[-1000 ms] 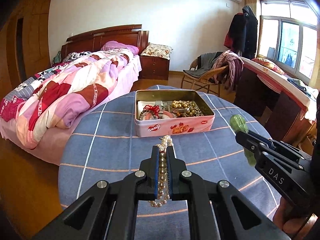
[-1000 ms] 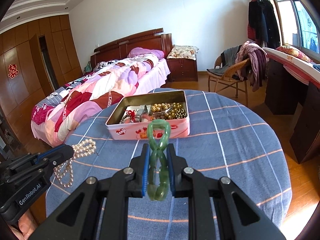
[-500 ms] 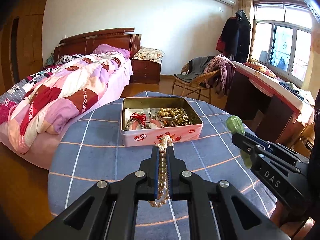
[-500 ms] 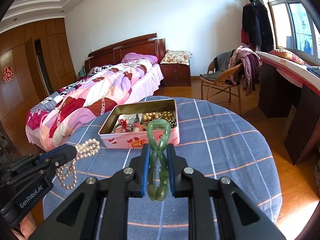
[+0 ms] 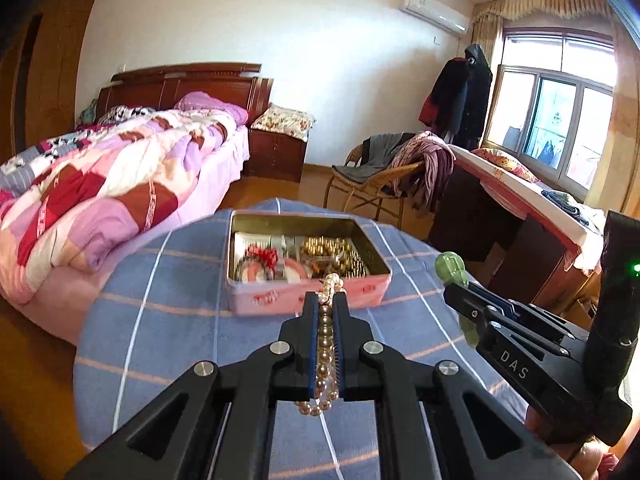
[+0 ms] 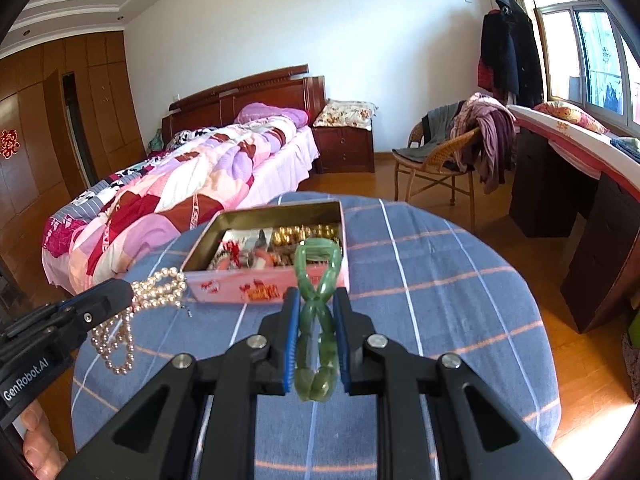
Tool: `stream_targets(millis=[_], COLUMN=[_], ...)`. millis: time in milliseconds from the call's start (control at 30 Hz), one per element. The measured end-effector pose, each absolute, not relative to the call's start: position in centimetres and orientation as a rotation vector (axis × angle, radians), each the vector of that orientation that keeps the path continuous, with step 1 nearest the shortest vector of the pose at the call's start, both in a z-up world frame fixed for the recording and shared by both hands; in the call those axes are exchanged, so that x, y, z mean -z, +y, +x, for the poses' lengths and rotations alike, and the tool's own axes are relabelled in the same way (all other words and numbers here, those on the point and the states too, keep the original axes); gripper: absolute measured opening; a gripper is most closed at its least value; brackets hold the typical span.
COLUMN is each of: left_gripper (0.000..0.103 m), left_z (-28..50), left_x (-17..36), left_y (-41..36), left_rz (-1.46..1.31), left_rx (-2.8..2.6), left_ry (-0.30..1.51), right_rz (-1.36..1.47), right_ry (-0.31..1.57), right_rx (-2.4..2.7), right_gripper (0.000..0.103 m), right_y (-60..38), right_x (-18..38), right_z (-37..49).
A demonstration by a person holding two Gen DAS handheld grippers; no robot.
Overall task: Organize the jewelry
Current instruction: 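Lift the pearl necklace and jade bangle and carry both toward the pink tin, then lower the pearl necklace and jade bangle into the tin and open both tools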
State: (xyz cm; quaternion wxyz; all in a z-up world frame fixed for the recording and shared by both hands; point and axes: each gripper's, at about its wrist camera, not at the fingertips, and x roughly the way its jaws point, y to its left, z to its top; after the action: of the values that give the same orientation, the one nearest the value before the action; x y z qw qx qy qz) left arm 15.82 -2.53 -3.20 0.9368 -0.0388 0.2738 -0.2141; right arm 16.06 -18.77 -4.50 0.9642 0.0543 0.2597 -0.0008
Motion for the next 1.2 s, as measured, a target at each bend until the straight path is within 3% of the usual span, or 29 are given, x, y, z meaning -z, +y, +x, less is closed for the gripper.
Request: stream_targets(millis=[267,600,1200], left_gripper=[0.005,0.005,0.006], left_z=[20.9,26.7,31.4], left_x=[1.0,3.1,10.1], left_y=[-3.6,-4.6,-6.0], left_rz=[-0.104,-0.125,-0.090], left_rx=[0.404,0.370,0.273], left_ry=[0.476,0.464,0.662], right_rz=[0.082,0.067,0.007], right_ry=[0.459,0.519,0.675], right_rx=[-0.008,0.006,0.003], right_gripper=[0.020,0.020,0.020], right_y=[-18.0,-17.8,-17.5], right_x=[2.2,4.3,9.1], right_z=[21.0,26.8,32.3])
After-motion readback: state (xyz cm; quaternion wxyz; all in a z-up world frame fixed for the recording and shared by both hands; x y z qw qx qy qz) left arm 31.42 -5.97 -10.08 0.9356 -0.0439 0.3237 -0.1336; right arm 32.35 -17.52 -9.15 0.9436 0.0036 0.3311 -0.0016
